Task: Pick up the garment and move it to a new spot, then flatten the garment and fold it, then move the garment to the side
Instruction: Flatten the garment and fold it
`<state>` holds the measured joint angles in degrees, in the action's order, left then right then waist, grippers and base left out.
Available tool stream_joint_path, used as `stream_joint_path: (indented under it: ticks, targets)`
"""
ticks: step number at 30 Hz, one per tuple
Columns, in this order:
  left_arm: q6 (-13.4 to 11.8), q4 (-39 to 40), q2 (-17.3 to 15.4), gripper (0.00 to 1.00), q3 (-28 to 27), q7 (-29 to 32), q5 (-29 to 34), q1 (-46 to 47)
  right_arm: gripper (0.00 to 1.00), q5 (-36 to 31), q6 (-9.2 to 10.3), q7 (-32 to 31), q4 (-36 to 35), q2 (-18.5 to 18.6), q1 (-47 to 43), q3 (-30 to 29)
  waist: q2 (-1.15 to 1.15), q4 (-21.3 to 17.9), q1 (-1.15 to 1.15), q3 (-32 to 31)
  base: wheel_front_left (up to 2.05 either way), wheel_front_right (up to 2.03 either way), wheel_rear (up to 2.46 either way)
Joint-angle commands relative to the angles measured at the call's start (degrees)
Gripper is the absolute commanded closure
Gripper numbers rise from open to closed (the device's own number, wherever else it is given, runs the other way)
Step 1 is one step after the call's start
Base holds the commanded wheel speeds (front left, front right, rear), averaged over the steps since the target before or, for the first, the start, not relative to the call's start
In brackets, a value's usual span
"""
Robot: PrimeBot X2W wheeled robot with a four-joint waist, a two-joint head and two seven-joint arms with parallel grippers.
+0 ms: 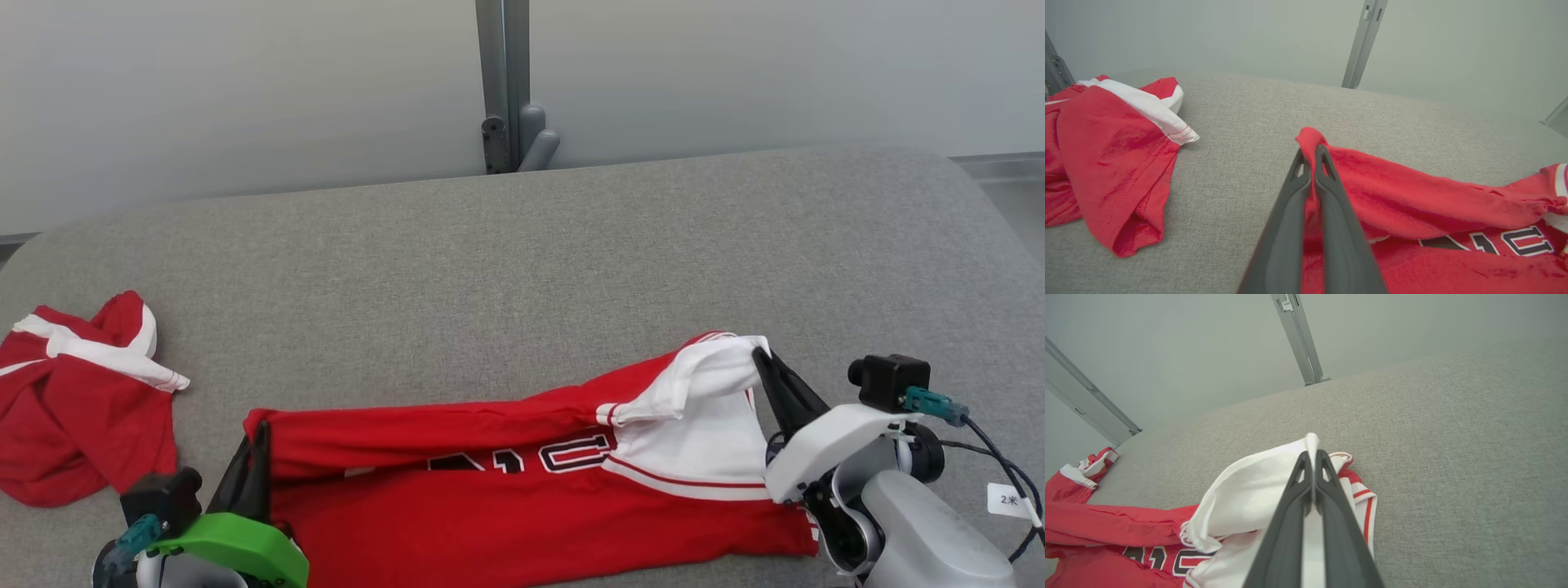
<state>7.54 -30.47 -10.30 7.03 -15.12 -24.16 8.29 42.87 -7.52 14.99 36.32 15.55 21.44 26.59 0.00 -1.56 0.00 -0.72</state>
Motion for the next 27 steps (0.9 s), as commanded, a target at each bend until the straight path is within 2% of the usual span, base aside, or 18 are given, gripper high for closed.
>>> stream_joint_path:
  ticks: [1, 7, 18, 19, 20, 21, 22, 27]
  targets:
    - [-0.12, 0.52, -0.01, 1.0, -0.75, 0.0, 0.24, -1.47, 1.0, 0.05, 0.07, 0.25, -0.59, 0.56, -1.63, -0.73, 0.0, 0.07, 0.0, -0.05, 0.0, 0.0, 0.0]
    - [-0.12, 1.16, 0.51, 1.0, -2.0, -0.01, 0.24, -4.43, 1.0, 0.53, 0.07, 0.26, -1.85, 0.97, -5.15, -1.93, 0.0, -0.05, 0.0, -0.29, 0.0, 0.0, 0.0]
    - [-0.12, -0.56, 2.64, 0.99, -2.2, -0.01, 0.54, -7.51, 1.0, 2.39, 0.07, 0.26, -0.38, 0.5, -9.06, 0.59, 0.0, 0.16, 0.0, -0.35, 0.0, 0.0, 0.0]
    - [-0.12, -0.66, 2.75, 0.74, -2.52, -0.01, 0.67, -7.77, 1.0, 2.22, 0.07, 0.26, -0.12, 0.72, -9.06, 0.28, 0.0, 0.15, 0.0, -0.42, 0.0, 0.0, 0.0]
    - [-0.12, -0.63, 2.84, 0.44, -3.06, -0.01, 0.94, -8.08, 0.86, 2.01, 0.07, 0.26, 0.15, 0.72, -9.36, 0.17, 0.0, 0.16, 0.0, -0.51, 0.0, 0.0, 0.0]
    - [-0.12, -0.4, 2.93, 0.0, -3.79, -0.01, 1.37, -8.37, 0.28, 2.29, 0.07, 0.26, 0.53, 0.44, -9.85, -0.05, 0.0, 0.16, 0.0, -0.64, 0.0, 0.0, 0.0]
    - [-0.12, -0.17, 3.09, 0.0, -4.43, -0.01, 2.04, -8.79, 0.0, 2.42, 0.07, 0.26, 0.88, 0.28, -10.23, -0.03, 0.0, 0.15, 0.0, -0.8, 0.0, 0.0, 0.0]
    - [-0.22, 1.8, 4.57, 0.0, -9.32, -0.01, 5.96, -11.29, 0.0, 1.72, 0.07, 0.26, 0.28, 0.55, -11.65, -2.24, 0.0, 0.08, 0.0, -1.92, 0.0, 0.0, 0.0]
